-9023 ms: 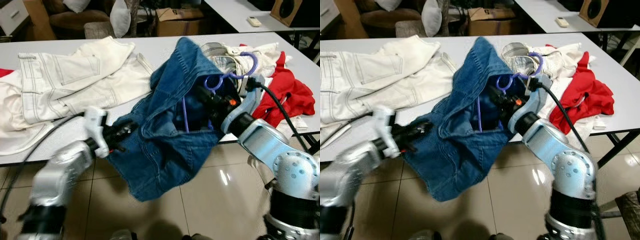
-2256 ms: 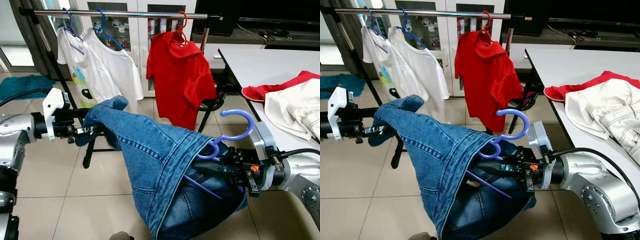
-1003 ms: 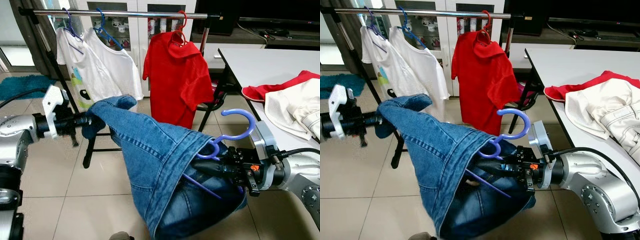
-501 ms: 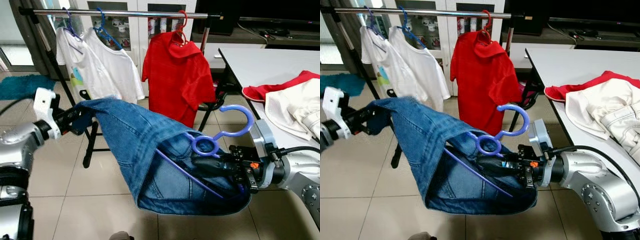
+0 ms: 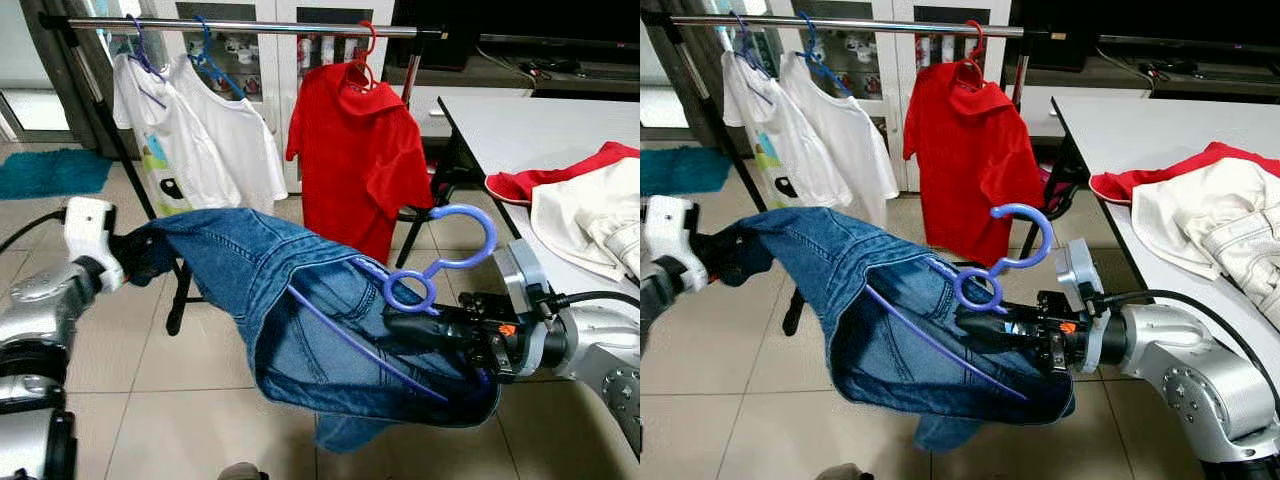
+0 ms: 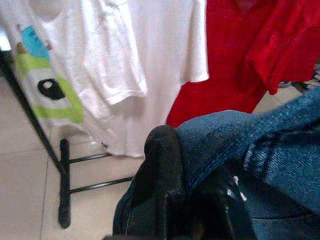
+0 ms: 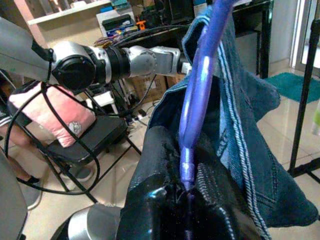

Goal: Hang hanger

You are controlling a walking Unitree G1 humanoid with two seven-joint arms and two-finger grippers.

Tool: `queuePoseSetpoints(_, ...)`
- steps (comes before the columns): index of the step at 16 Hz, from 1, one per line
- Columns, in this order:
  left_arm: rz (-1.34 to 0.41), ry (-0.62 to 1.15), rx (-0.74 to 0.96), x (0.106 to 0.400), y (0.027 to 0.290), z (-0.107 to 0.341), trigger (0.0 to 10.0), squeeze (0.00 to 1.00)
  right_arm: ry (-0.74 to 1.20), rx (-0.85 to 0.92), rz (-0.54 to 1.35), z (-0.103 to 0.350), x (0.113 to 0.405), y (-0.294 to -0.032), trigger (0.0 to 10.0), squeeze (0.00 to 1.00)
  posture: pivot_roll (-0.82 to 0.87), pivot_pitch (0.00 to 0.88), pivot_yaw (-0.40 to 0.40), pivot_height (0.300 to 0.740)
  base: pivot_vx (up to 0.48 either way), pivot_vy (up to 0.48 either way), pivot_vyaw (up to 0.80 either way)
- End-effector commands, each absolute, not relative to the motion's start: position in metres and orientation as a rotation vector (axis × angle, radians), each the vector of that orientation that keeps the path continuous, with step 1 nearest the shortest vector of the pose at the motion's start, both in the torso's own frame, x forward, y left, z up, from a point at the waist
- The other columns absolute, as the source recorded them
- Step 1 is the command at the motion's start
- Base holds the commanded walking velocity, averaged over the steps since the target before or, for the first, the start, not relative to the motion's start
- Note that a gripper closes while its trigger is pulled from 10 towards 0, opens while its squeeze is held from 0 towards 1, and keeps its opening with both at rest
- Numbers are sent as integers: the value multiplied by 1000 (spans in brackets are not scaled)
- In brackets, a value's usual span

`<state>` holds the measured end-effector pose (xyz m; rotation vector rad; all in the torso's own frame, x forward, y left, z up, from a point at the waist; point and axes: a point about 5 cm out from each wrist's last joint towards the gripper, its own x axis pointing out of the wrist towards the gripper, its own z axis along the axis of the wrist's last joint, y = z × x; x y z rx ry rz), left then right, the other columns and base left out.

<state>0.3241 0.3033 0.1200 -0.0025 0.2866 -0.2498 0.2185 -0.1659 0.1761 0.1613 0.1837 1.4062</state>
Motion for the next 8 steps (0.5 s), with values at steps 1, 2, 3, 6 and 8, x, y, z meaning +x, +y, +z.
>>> queuePoseSetpoints(1, -265, 264, -22, 323, 302, 124, 10000, 0, 108, 146, 1421, 190, 220, -167, 10000, 0, -71, 22, -1, 740, 0, 0, 0)
queuePoseSetpoints(2, -343, 209, -23, 325, 293, 133, 10000, 1000, 113, 138, 1397, 187, 223, -166, 10000, 0, -69, 20, 2, 740, 0, 0, 0)
queuePoseSetpoints(3, -367, 192, -10, 326, 289, 137, 10000, 1000, 117, 134, 1382, 186, 224, -166, 10000, 0, -69, 19, 2, 740, 0, 0, 0)
queuePoseSetpoints(6, -379, 118, 34, 327, 293, 157, 10000, 1000, 126, 129, 1334, 182, 226, -165, 10000, 0, -62, 33, -8, 740, 0, 0, 0)
queuePoseSetpoints(8, -353, 90, 28, 319, 306, 165, 10000, 1000, 154, 154, 1257, 176, 229, -168, 10000, 0, -56, 39, -15, 740, 0, 0, 0)
